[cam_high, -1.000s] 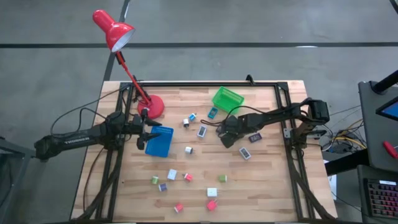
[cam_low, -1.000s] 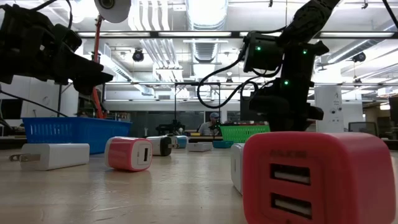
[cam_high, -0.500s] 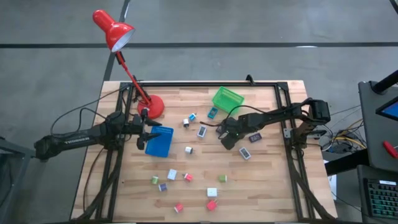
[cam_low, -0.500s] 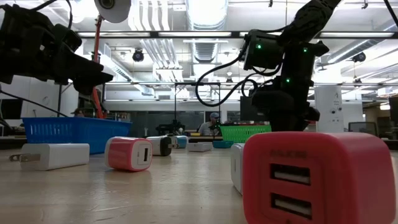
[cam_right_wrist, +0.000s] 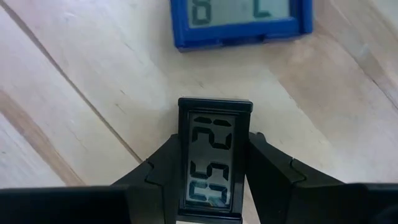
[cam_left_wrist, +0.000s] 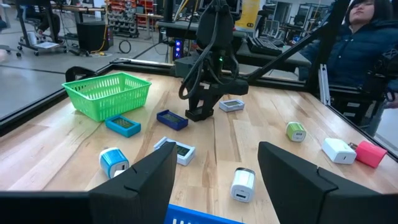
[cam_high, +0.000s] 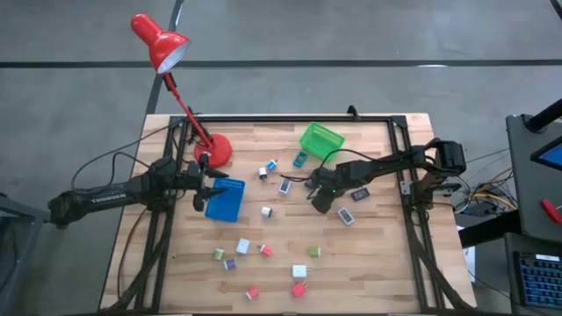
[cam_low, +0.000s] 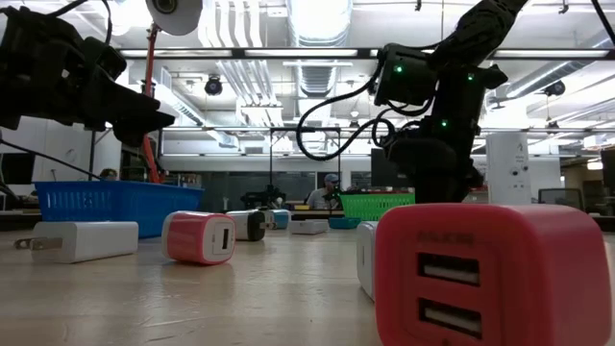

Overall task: Pick & Place Office items
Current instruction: Put the black digital clock into the green basket

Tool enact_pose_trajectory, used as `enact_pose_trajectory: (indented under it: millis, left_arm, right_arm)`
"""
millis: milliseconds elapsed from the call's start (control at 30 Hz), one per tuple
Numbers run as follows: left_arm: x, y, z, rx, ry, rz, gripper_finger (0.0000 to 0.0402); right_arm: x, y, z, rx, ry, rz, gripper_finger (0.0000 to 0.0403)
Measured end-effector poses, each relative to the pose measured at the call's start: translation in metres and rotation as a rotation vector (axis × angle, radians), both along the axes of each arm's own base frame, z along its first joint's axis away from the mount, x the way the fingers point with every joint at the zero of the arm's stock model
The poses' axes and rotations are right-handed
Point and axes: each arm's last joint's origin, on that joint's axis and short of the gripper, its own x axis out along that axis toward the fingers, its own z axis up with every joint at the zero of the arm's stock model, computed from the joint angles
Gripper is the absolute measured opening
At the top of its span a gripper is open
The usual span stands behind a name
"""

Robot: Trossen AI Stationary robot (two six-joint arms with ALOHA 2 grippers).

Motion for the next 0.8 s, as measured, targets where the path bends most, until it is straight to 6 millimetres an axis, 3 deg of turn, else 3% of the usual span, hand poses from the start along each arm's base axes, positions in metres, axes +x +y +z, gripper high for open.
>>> enact_pose_trajectory:
  millis: [800]
  left_arm:
    - [0.0,0.0,0.0,0.012,0.0,-0.001,0.0234]
  right_arm:
    - [0.012,0.033,-0.001,-0.224,-0.164,0.18,0.0132]
